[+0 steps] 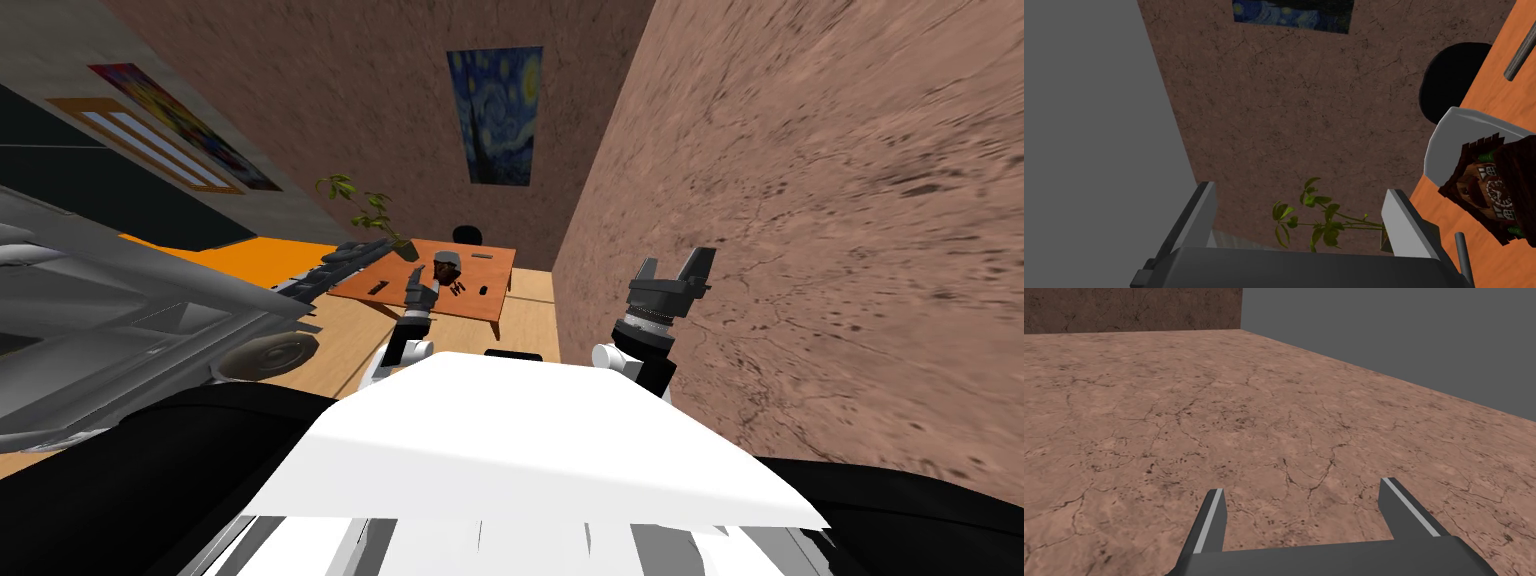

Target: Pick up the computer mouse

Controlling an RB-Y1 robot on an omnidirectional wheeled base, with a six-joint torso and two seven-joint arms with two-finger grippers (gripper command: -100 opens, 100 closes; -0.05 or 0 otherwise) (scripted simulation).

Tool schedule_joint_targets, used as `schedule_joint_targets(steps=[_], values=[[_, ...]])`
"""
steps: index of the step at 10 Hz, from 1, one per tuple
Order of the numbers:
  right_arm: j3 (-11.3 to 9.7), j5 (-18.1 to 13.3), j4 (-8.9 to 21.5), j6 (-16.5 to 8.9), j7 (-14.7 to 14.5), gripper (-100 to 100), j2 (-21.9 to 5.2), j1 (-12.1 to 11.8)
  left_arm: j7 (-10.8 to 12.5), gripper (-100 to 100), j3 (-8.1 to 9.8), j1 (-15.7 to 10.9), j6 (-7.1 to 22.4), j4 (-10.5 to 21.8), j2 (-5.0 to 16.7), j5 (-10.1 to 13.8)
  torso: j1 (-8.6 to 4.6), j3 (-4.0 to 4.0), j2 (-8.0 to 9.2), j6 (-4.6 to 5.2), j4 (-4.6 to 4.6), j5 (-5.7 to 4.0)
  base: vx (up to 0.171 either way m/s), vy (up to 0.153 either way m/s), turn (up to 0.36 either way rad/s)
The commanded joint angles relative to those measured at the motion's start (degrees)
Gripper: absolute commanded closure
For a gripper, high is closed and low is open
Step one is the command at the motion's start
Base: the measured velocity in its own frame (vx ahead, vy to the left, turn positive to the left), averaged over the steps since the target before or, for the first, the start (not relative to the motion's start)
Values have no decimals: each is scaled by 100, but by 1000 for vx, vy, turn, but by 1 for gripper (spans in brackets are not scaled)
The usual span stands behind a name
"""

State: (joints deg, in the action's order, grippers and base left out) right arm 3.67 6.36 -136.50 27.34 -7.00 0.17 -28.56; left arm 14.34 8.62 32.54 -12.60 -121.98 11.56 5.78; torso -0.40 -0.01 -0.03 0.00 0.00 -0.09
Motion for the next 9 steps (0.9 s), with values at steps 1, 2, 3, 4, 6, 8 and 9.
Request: schedule_joint_targets(steps=[1,2,3,4,6,8,9], values=[[0,0,0,0,0,0,0,0,62,-100,43,-86,117,191,-17,18,0,0,0,0,0,0,10,-83,-8],[0,0,0,0,0,0,0,0,183,-100,140,-74,274,355,-5,91,9,0,-1,0,0,2,17,-80,-35],[0,0,0,0,0,0,0,0,303,-100,233,-71,439,527,1,169,12,-1,-2,0,-1,3,17,-124,-54],[0,0,0,0,0,0,0,0,420,-100,323,-76,588,708,3,254,-2,-1,-2,0,-1,0,47,-133,-44],[0,0,0,0,0,0,0,-1,533,-100,409,-91,805,890,2,344,3,-7,-12,0,-3,0,37,-91,-21],[0,0,0,0,0,0,0,-1,641,-100,490,-116,999,1090,1,440,-1,-9,-16,0,-3,0,54,-109,-22],[0,0,0,0,0,0,0,-1,745,-100,567,-150,1201,1290,1,540,5,-9,-15,-1,-3,0,58,-89,-21]])
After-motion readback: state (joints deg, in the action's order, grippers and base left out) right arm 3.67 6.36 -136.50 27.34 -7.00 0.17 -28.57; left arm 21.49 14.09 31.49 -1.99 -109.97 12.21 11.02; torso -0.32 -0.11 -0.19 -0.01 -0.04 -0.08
